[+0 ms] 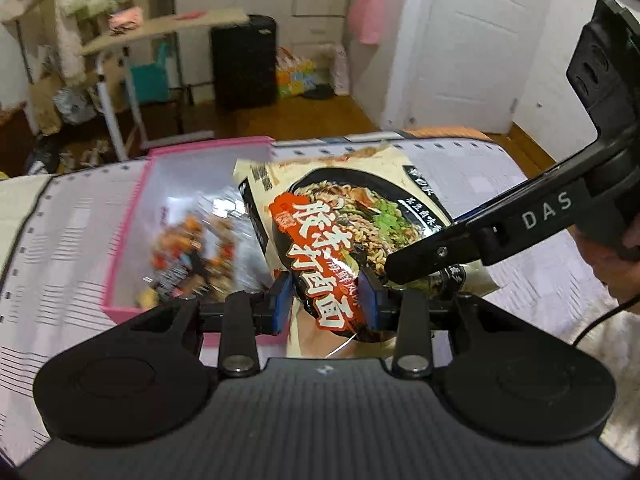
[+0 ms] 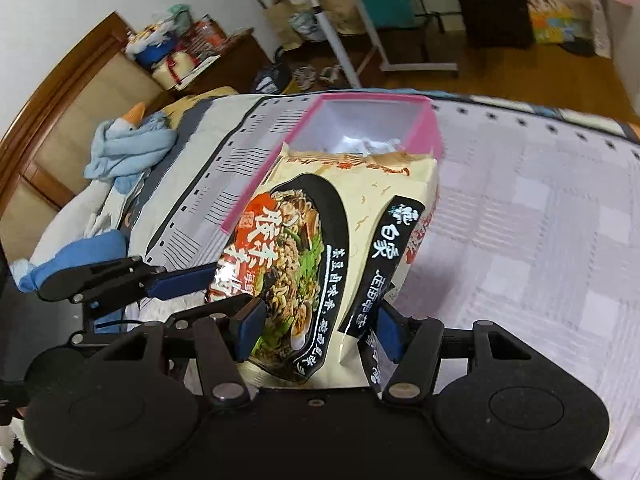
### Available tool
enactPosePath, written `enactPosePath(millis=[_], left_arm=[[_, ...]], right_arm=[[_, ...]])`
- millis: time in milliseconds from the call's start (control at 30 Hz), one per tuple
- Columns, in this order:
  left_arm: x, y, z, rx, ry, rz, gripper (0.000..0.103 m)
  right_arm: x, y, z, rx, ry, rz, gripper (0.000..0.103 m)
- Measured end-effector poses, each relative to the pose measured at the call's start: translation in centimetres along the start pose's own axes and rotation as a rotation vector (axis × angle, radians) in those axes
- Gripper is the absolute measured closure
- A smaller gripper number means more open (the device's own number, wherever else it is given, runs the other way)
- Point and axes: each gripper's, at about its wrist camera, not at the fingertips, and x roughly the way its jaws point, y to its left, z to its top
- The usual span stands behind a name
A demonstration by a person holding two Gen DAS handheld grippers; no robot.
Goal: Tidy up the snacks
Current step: 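Lift the noodle packet with both tools and carry it over the box, then lower the noodle packet into the box and open both tools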
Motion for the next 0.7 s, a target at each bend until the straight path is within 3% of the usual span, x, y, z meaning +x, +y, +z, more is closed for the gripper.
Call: enactPosePath(millis=[233,333,533,700], left_arm=[[2.7,6.1,1.7,-0.037,-0.043,0.093,0.069],[4.9,8.4,2.6,-0.037,-0.060,0.120,0.069],[11.4,12.7,3.9,-0.050,-0.052,0.101,0.069],[15.1,14.8,3.9,-0.105,-0.018,0.077,0.068]], right_arm=[[6.4,-0.1,5.2,0.036,0.014,0.057,0.039],[9.0,-0.3,6.9,0.051,0.017,0.039,0.039],[13.7,-2.1,9.9,0.106,0.020,-0.036,0.039],[15.5,-1.8,9.5,0.078,0.036,-0.098,0.036]])
